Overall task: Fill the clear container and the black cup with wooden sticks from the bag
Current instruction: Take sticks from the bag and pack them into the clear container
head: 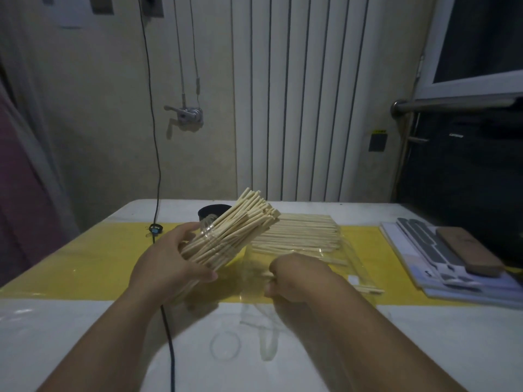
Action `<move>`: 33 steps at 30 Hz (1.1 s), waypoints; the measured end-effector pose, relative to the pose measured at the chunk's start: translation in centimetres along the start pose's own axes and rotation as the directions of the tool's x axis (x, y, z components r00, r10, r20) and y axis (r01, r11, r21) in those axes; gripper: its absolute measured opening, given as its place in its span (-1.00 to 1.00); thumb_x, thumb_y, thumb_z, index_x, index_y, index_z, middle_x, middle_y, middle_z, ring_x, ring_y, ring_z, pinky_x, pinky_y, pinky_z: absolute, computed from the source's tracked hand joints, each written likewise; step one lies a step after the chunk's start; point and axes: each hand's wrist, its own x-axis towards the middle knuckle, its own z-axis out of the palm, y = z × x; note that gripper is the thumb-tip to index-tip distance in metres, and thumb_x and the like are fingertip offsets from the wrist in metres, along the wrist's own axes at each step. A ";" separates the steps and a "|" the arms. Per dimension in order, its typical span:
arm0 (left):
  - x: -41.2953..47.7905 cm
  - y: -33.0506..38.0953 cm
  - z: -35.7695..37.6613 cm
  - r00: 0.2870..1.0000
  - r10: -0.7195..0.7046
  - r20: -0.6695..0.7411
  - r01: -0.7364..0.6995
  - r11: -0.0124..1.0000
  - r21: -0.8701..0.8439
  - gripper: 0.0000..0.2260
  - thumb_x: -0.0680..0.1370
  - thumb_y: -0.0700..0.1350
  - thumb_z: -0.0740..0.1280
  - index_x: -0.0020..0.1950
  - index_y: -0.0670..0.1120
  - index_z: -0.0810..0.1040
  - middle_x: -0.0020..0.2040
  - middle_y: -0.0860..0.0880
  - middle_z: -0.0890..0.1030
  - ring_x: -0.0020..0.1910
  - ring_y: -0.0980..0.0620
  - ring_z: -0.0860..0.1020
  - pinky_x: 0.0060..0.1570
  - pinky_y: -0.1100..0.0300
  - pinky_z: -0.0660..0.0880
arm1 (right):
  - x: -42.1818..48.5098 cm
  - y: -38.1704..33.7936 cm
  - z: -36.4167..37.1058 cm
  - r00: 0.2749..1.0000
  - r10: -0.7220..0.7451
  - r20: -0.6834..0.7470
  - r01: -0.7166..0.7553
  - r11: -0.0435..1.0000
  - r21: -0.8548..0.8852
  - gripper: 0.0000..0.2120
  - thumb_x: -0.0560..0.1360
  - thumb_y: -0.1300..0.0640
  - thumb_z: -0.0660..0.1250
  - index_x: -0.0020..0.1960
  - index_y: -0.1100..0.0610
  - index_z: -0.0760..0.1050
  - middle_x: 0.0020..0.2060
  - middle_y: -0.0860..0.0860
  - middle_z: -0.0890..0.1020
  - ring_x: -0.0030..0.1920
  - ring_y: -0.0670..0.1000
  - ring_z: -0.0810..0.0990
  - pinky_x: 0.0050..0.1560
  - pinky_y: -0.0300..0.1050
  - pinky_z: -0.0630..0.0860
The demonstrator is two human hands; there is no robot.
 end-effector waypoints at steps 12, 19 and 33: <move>0.1 0.0 0.1 1.000 -0.009 -0.011 0.009 1.000 -0.021 -0.15 -0.03 0.01 0.60 0.24 0.31 0.44 0.05 0.25 0.57 -0.08 0.16 0.61 -0.04 0.03 0.55 | -3.2 -0.3 -3.3 0.978 -0.090 -0.188 0.089 0.996 -0.014 -0.75 0.56 -0.18 0.29 -0.16 -0.03 0.42 -0.13 0.00 0.55 0.01 0.13 0.55 -0.16 -0.09 0.34; 0.2 -0.3 -0.1 1.000 -0.014 0.005 0.015 0.998 -0.066 -0.13 -0.03 0.01 0.58 0.26 0.26 0.44 0.09 0.22 0.57 -0.04 0.13 0.61 -0.08 0.07 0.51 | -3.5 0.4 -3.4 0.751 -0.136 -0.646 0.124 0.990 -0.065 -0.74 0.45 -0.10 0.17 -0.30 0.02 0.44 -0.28 0.02 0.64 -0.21 0.15 0.60 -0.31 -0.12 0.21; -0.1 0.1 -0.2 0.997 0.047 0.066 -0.049 0.999 0.021 -0.24 -0.09 0.00 0.57 -0.03 0.58 0.45 -0.01 0.25 0.62 -0.12 0.21 0.64 -0.02 -0.01 0.60 | -2.7 1.1 -2.1 0.095 0.078 -0.992 0.476 0.872 0.114 -0.57 0.65 -0.03 0.21 -0.17 0.25 0.65 -0.24 0.11 0.52 -0.30 0.04 0.49 -0.31 -0.17 0.44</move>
